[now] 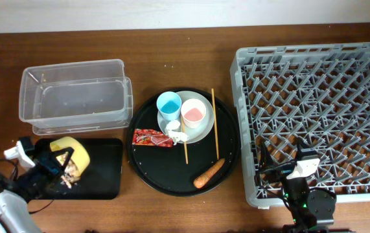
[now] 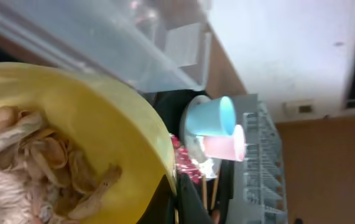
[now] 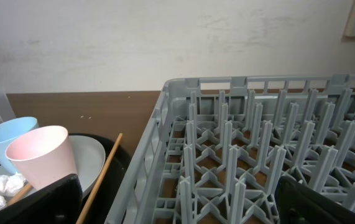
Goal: Sort waste into correct bins and load items into the dishwasher rack
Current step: 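Carry the yellow bowl left and tip scraps onto the black tray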
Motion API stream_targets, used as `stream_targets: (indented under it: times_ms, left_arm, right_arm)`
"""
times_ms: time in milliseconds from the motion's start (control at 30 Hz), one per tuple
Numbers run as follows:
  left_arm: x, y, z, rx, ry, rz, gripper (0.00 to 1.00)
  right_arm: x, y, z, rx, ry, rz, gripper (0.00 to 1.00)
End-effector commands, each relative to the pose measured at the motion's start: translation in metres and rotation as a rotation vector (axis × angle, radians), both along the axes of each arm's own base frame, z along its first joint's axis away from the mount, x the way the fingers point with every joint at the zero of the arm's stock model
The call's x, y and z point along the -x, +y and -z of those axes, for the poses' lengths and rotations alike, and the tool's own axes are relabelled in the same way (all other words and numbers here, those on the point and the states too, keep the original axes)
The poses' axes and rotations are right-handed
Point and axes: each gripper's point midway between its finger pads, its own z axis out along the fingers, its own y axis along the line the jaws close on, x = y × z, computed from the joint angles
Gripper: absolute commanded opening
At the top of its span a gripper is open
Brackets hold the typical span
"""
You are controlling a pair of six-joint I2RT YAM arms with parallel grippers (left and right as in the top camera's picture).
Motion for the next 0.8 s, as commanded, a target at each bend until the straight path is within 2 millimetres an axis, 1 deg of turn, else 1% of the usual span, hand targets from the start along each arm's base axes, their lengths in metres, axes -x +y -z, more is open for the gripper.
stream_targets:
  times_ms: [0, 33, 100, 133, 167, 200, 233, 267, 300, 333, 367, 400, 433, 467, 500, 533, 633, 667, 700, 733, 767]
  left_arm:
    - [-0.003, -0.015, -0.026, 0.081, -0.185, 0.057, 0.00]
    - [-0.003, -0.016, -0.030, 0.098, -0.205, 0.061, 0.00]
    - [-0.002, -0.018, -0.031, 0.116, -0.200, 0.060, 0.00]
    - [0.002, -0.024, -0.031, 0.171, -0.170, 0.054, 0.00]
    - [0.002, -0.024, -0.032, 0.166, -0.173, 0.054, 0.00]
    - [-0.001, -0.017, -0.027, 0.104, -0.177, 0.056, 0.00]
    - [0.001, -0.021, -0.025, 0.167, -0.129, 0.035, 0.00]
    - [0.002, -0.025, -0.034, 0.192, -0.173, 0.050, 0.00]
    - [-0.004, -0.014, -0.027, 0.125, -0.163, 0.038, 0.00]
    - [-0.003, -0.016, -0.027, 0.156, -0.151, 0.032, 0.00]
    - [-0.004, -0.014, -0.029, 0.139, -0.168, 0.035, 0.00]
    - [-0.004, -0.017, -0.035, 0.173, -0.191, 0.041, 0.00]
    - [-0.006, -0.015, -0.038, 0.155, -0.219, 0.047, 0.00]
    - [-0.006, -0.017, -0.044, 0.190, -0.245, 0.052, 0.00]
    - [-0.011, -0.012, -0.054, 0.203, -0.289, 0.055, 0.00]
    - [-0.011, -0.014, -0.061, 0.277, -0.295, 0.054, 0.00]
    - [-0.011, -0.013, -0.056, 0.227, -0.291, 0.055, 0.00]
    - [-0.009, -0.017, -0.061, 0.279, -0.296, 0.057, 0.00]
    - [-0.009, -0.016, -0.062, 0.258, -0.316, 0.065, 0.00]
    - [-0.011, -0.011, -0.047, 0.229, -0.228, 0.028, 0.00]
    - [-0.010, -0.013, -0.047, 0.223, -0.238, 0.036, 0.00]
  right_arm:
    - [0.000, 0.001, 0.003, -0.001, 0.006, -0.002, 0.98]
    - [0.000, 0.001, 0.003, -0.001, 0.006, -0.002, 0.98]
    - [0.000, 0.001, 0.003, -0.001, 0.006, -0.002, 0.98]
    - [0.000, 0.001, 0.003, -0.001, 0.006, -0.002, 0.98]
    - [0.000, 0.001, 0.003, -0.001, 0.006, -0.002, 0.98]
    - [0.000, 0.001, 0.003, -0.001, 0.006, -0.002, 0.98]
    - [0.000, 0.001, 0.003, -0.001, 0.006, -0.002, 0.98]
    - [0.000, 0.001, 0.003, -0.001, 0.006, -0.002, 0.98]
    - [0.000, 0.001, 0.003, -0.001, 0.006, -0.002, 0.98]
    - [0.000, 0.001, 0.003, -0.001, 0.006, -0.002, 0.98]
    - [0.000, 0.001, 0.003, -0.001, 0.006, -0.003, 0.98]
    - [0.000, 0.001, 0.003, -0.001, 0.006, -0.002, 0.98]
    - [0.000, 0.001, 0.003, -0.001, 0.006, -0.002, 0.98]
    - [0.000, 0.001, 0.003, -0.001, 0.006, -0.002, 0.98]
    - [0.000, 0.001, 0.003, -0.001, 0.006, -0.002, 0.98]
    - [0.000, 0.001, 0.003, -0.001, 0.006, -0.002, 0.98]
    - [0.000, 0.001, 0.003, -0.001, 0.006, -0.002, 0.98]
    - [0.000, 0.001, 0.003, -0.001, 0.006, -0.003, 0.98]
    - [0.000, 0.001, 0.003, -0.001, 0.006, -0.002, 0.98]
    - [0.000, 0.001, 0.003, -0.001, 0.006, -0.002, 0.98]
    - [0.000, 0.001, 0.003, -0.001, 0.006, -0.002, 0.98]
